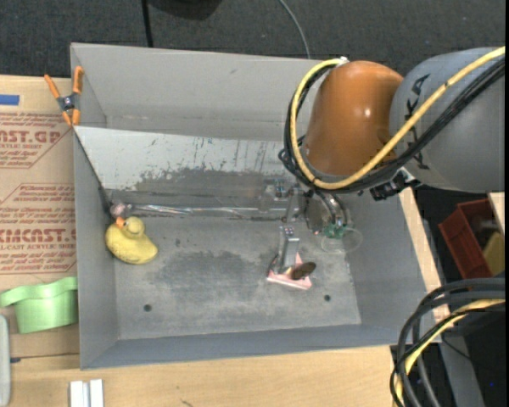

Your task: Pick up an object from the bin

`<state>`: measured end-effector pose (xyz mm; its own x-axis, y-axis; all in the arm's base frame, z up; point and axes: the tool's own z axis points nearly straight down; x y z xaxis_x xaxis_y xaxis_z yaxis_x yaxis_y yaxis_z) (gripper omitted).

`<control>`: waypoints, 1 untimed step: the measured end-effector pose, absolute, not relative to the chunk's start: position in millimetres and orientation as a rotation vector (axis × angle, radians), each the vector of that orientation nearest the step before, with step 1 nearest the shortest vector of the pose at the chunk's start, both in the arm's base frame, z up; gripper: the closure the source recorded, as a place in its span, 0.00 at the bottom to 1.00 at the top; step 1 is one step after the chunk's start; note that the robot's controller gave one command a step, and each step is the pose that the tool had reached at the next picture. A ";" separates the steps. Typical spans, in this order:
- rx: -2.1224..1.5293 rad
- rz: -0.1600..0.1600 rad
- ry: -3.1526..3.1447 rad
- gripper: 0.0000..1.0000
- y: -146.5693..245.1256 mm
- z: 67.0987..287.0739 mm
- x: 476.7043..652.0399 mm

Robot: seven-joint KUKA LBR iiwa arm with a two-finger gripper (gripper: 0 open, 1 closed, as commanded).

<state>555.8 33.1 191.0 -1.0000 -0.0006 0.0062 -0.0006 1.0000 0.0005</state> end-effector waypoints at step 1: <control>0.000 -0.002 -3.143 0.00 33.0 195.4 557.4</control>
Offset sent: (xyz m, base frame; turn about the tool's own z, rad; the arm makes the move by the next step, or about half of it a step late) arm -0.0318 -0.0470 0.0114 -0.1127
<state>557.4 33.0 195.4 -1.0000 0.0002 -0.0015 0.0002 1.0000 0.0010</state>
